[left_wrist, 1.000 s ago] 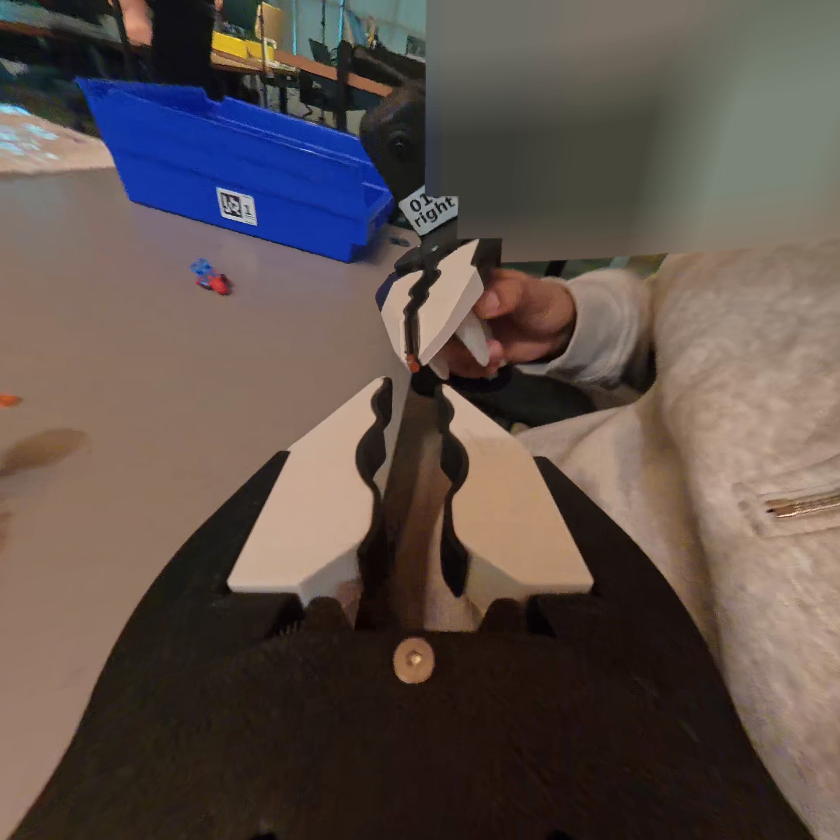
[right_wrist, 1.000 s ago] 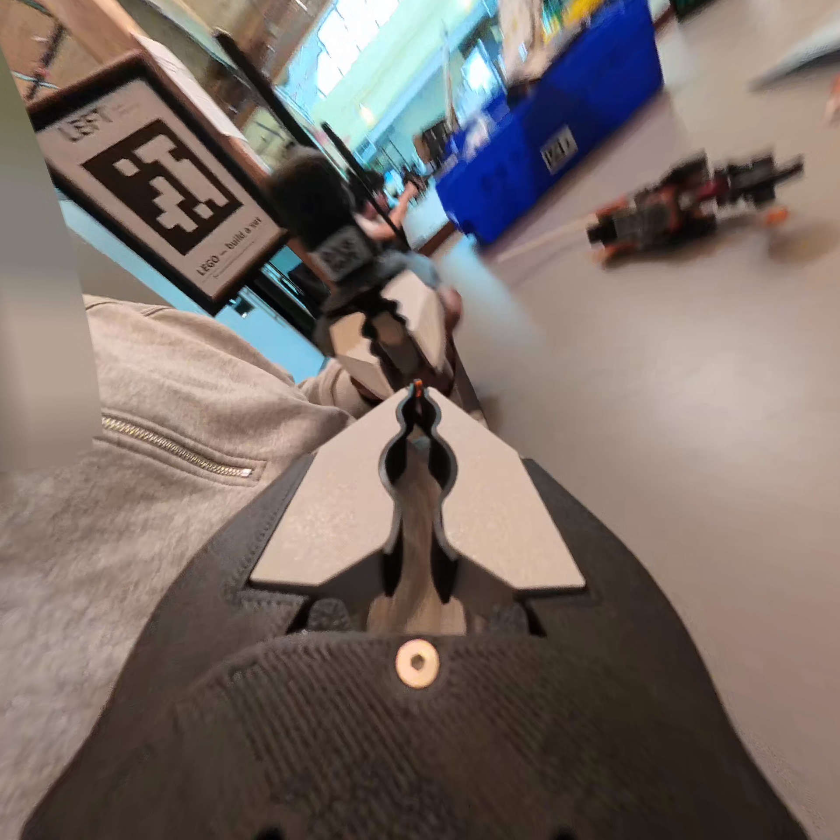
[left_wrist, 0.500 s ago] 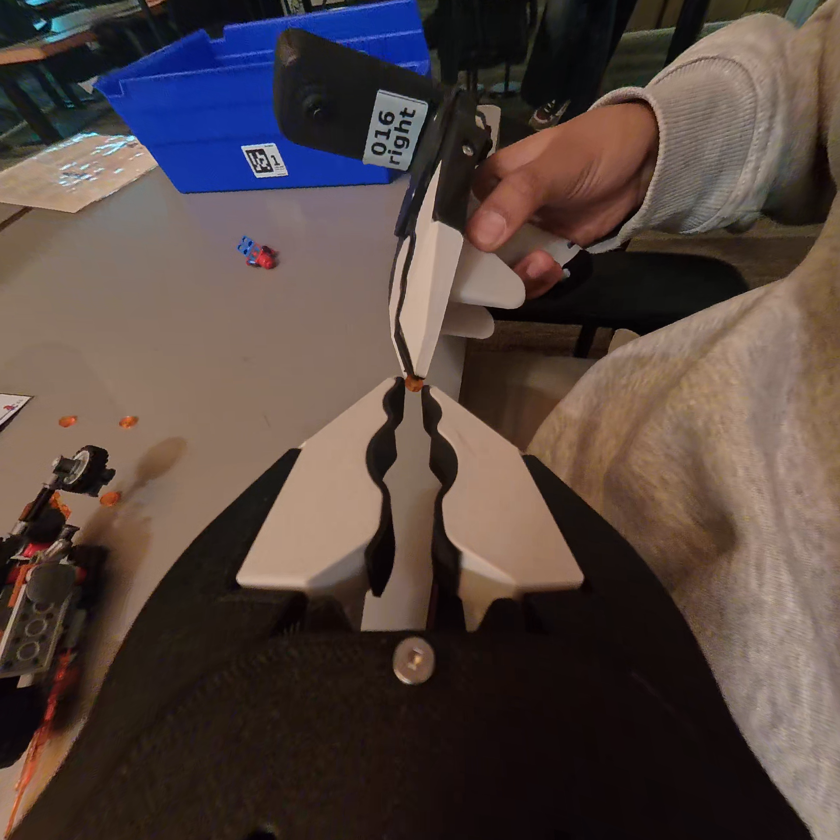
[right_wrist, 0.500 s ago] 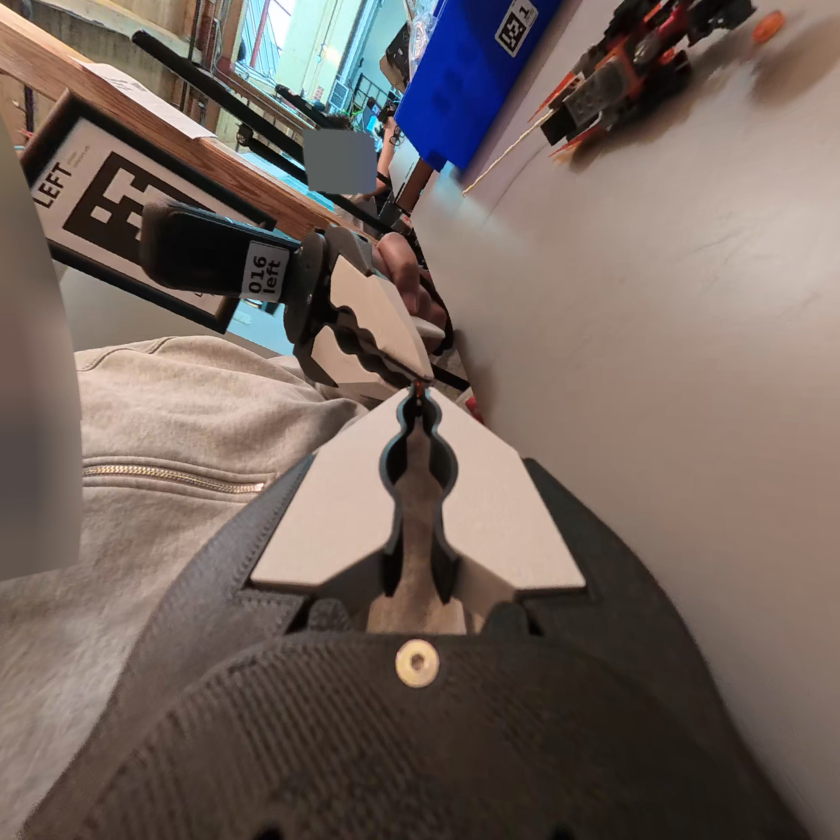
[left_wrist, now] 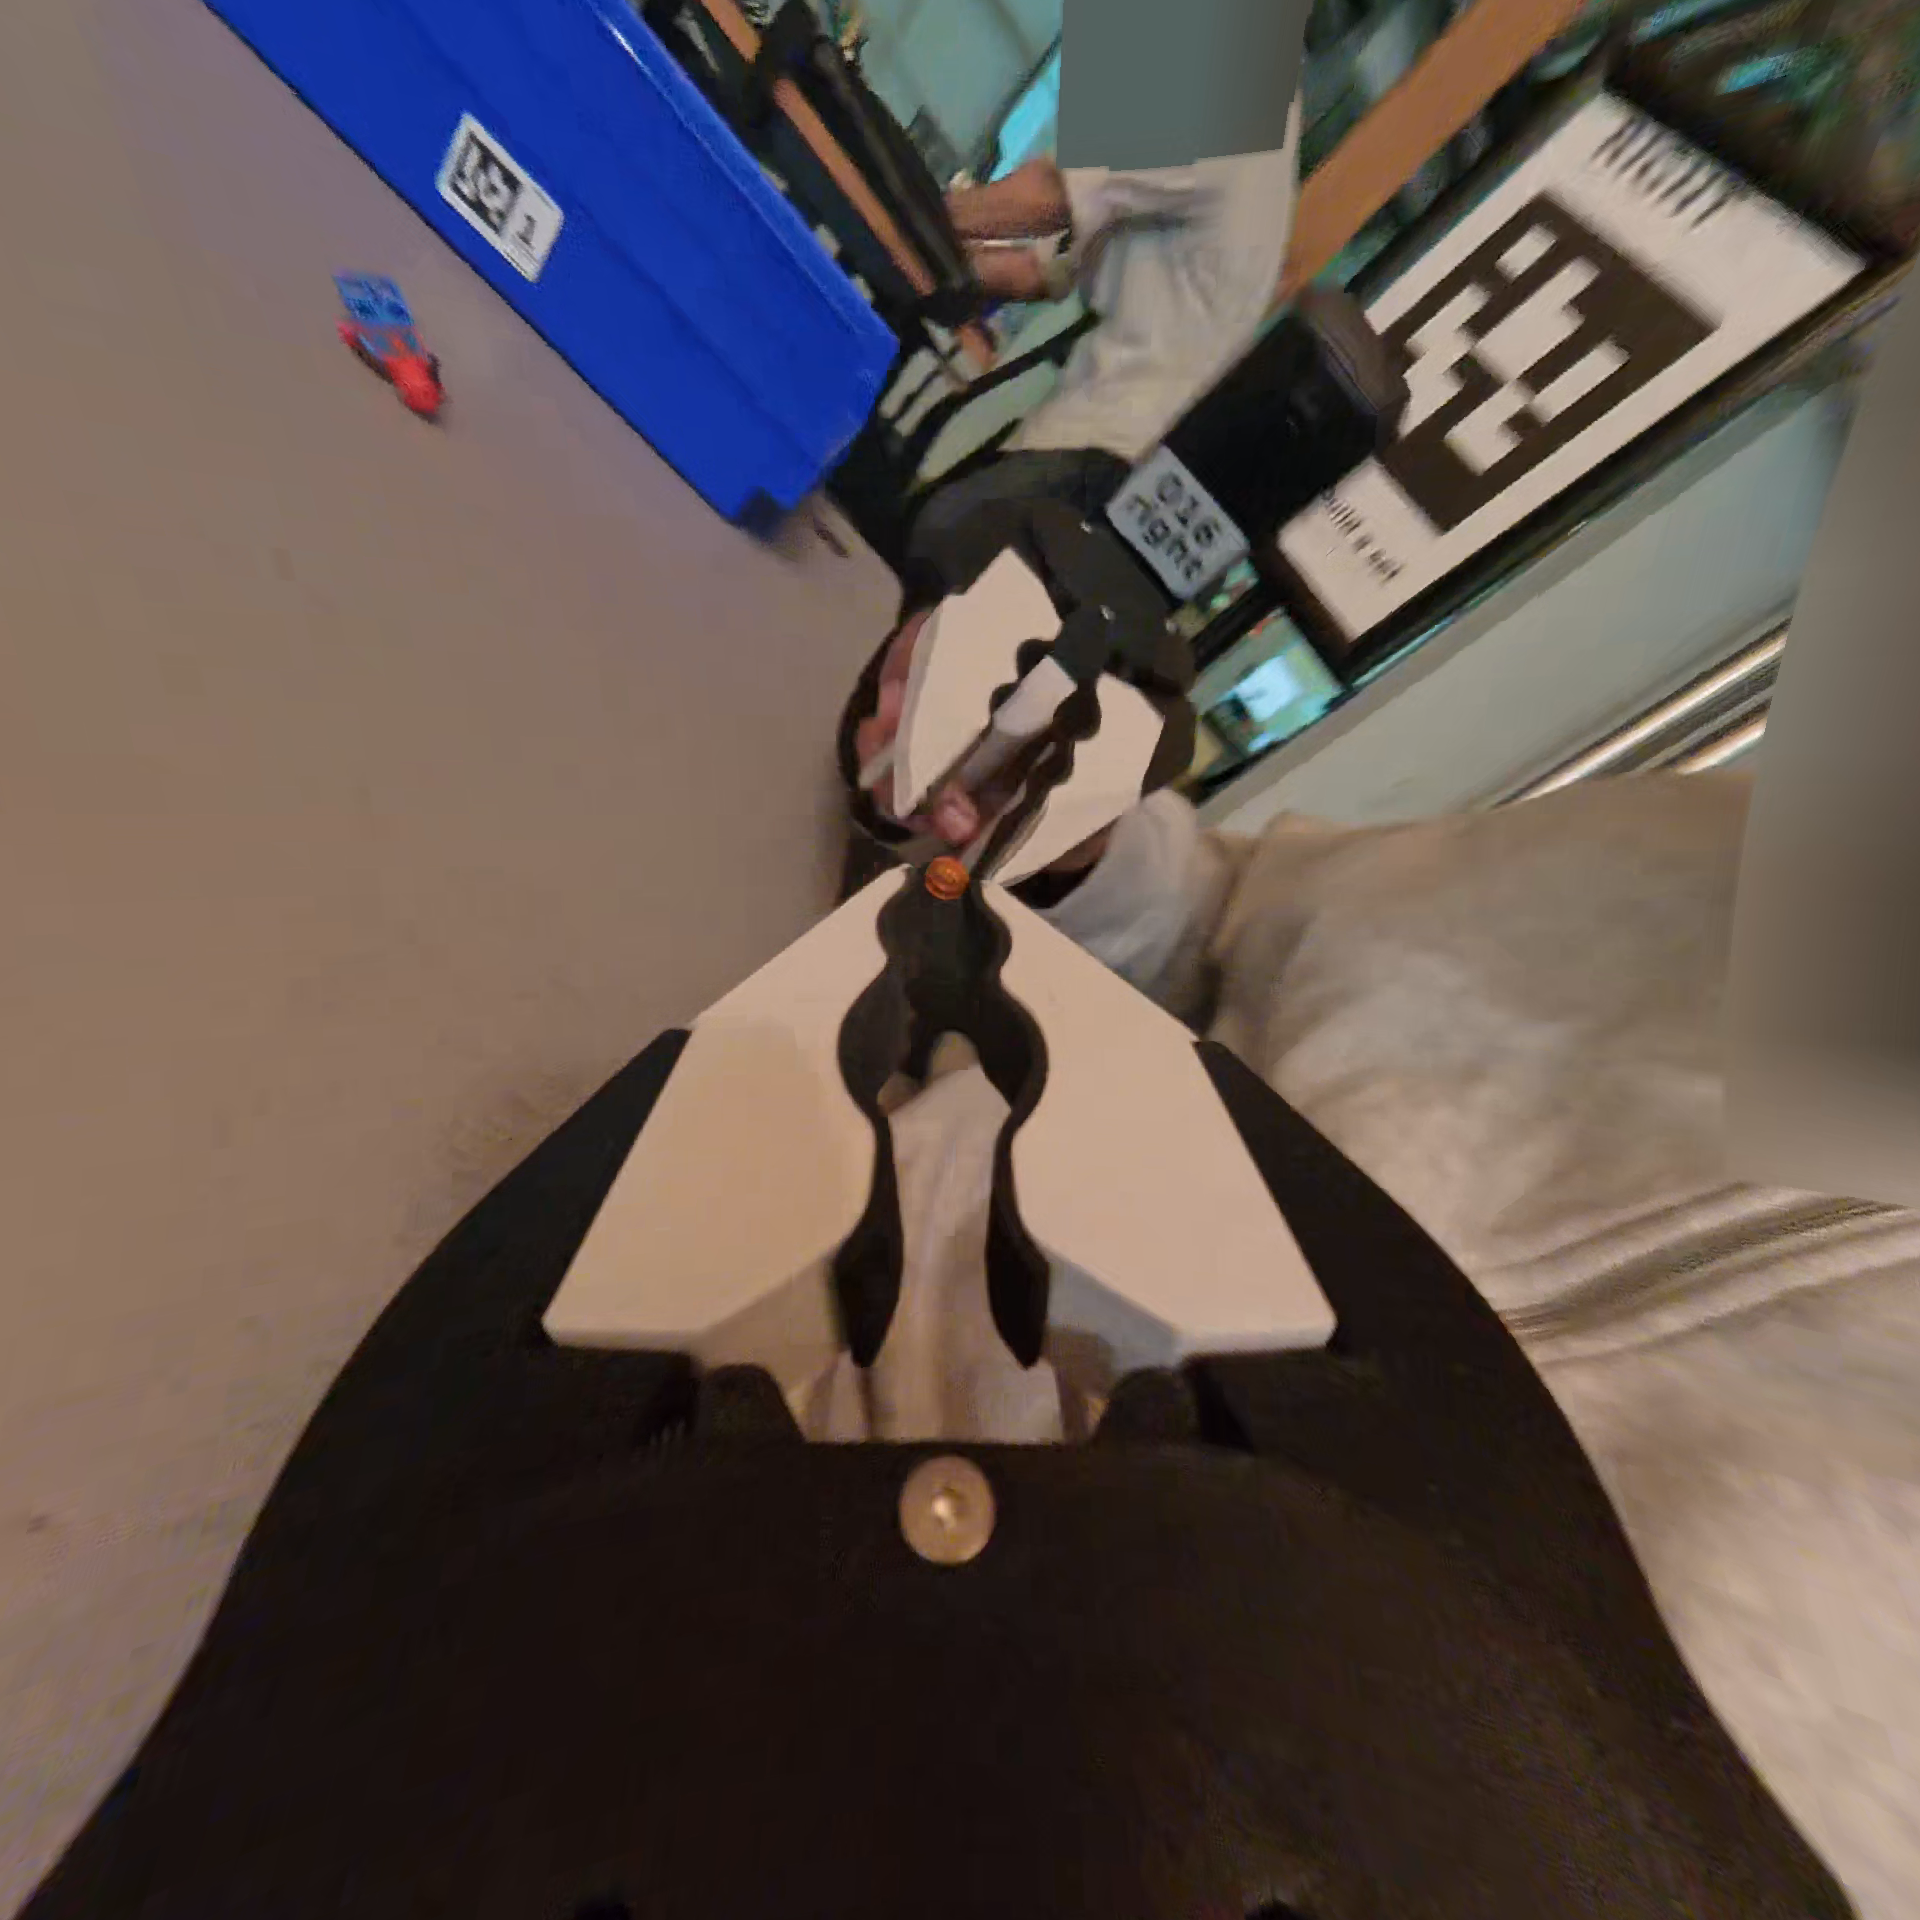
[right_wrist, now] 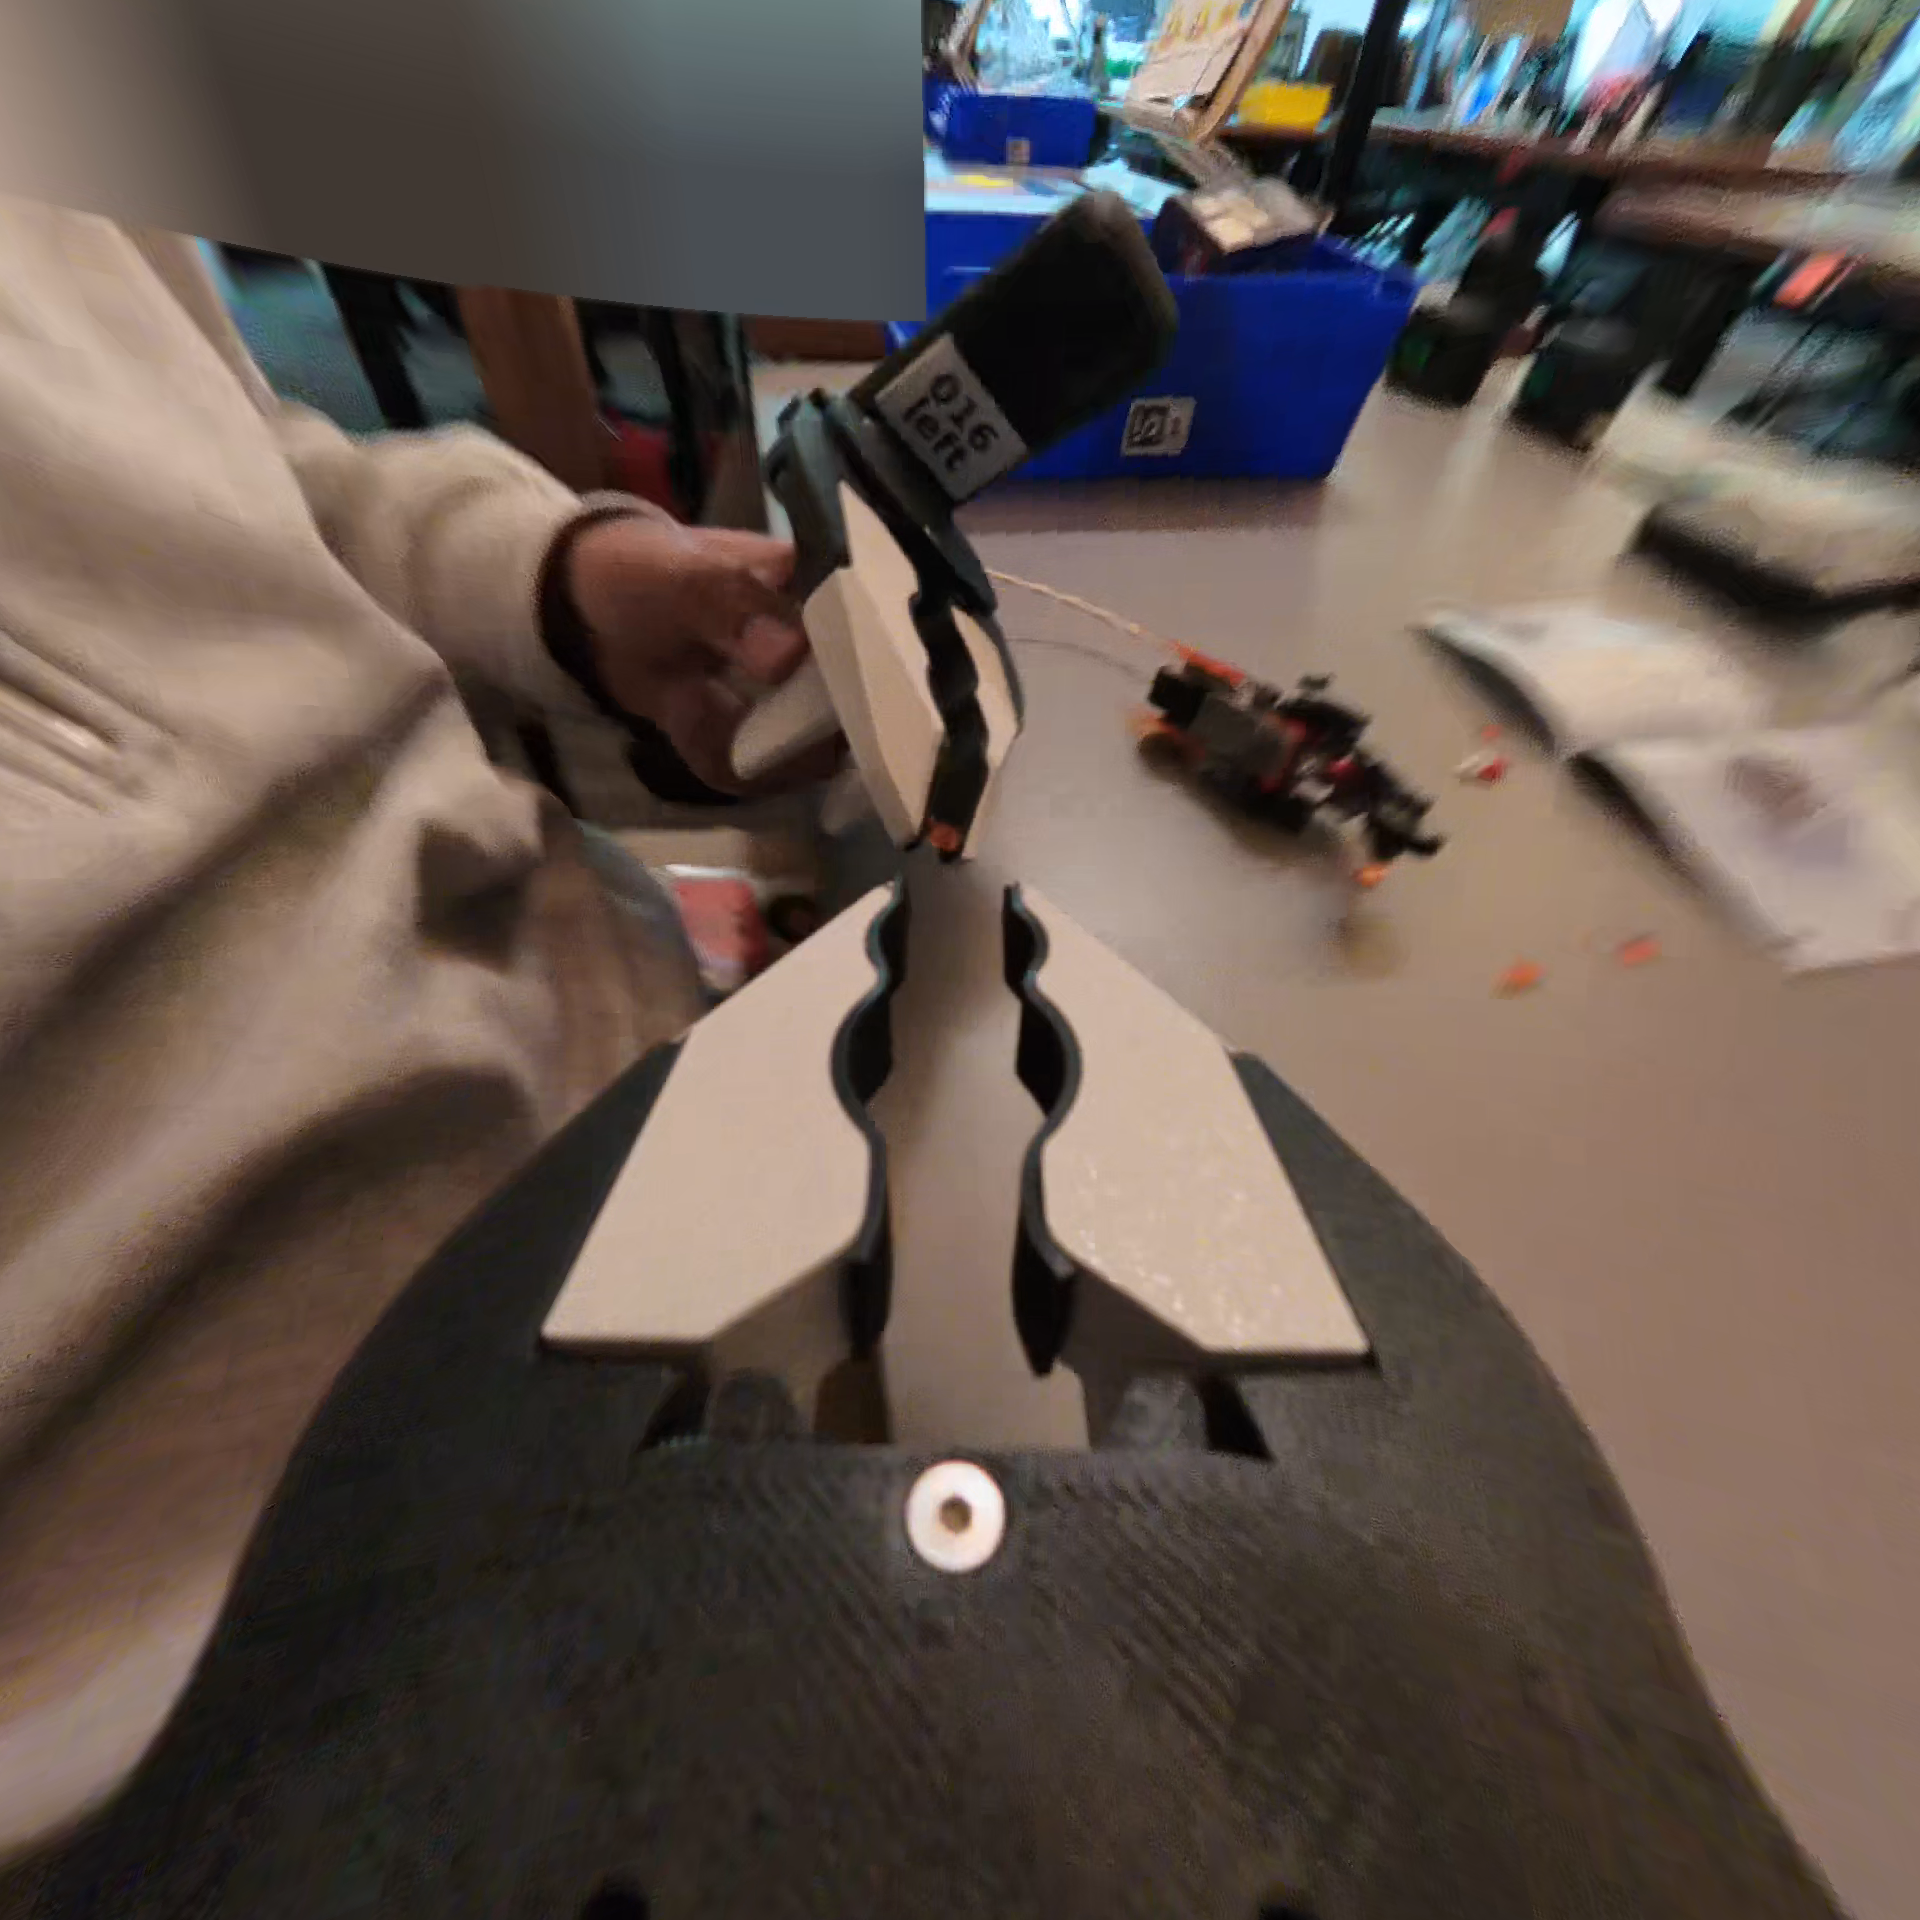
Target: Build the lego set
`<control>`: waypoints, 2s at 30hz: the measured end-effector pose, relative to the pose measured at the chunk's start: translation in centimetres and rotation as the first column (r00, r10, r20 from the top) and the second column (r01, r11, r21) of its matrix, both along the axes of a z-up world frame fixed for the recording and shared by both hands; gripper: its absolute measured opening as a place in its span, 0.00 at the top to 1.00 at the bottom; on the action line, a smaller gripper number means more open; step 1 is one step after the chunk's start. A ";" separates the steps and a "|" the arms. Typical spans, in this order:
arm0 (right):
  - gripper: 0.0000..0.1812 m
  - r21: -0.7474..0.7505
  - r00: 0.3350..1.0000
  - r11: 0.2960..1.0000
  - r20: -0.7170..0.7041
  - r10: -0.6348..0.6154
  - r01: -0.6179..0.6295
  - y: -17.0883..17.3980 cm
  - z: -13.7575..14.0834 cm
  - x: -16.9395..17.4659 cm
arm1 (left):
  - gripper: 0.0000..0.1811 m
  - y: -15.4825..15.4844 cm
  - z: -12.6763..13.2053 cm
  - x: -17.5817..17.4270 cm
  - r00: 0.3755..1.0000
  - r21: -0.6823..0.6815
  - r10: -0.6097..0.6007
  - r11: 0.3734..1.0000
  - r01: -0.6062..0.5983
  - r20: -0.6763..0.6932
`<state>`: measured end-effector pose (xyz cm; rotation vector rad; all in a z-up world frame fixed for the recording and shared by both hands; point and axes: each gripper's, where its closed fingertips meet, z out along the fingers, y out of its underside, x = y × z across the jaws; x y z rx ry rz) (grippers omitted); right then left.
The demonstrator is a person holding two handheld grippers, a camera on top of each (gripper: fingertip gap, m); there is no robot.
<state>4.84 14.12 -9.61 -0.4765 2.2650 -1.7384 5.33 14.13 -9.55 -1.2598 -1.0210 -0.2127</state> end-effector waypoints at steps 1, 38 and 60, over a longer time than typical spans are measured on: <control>0.91 -0.038 0.992 0.999 -0.124 -0.021 0.017 -0.1 0.2 -0.1 | 0.98 0.1 0.1 0.1 0.999 0.049 -0.019 0.999 0.017 0.032; 1.00 -0.014 0.835 0.982 -0.528 0.155 -0.191 -0.8 0.5 2.3 | 0.95 0.2 0.6 1.7 0.952 0.332 -0.239 0.928 0.167 0.190; 0.99 -0.013 0.870 0.984 -0.468 0.153 -0.179 -1.1 0.4 2.3 | 0.97 -0.2 0.7 1.6 0.962 0.329 -0.212 0.933 0.147 0.173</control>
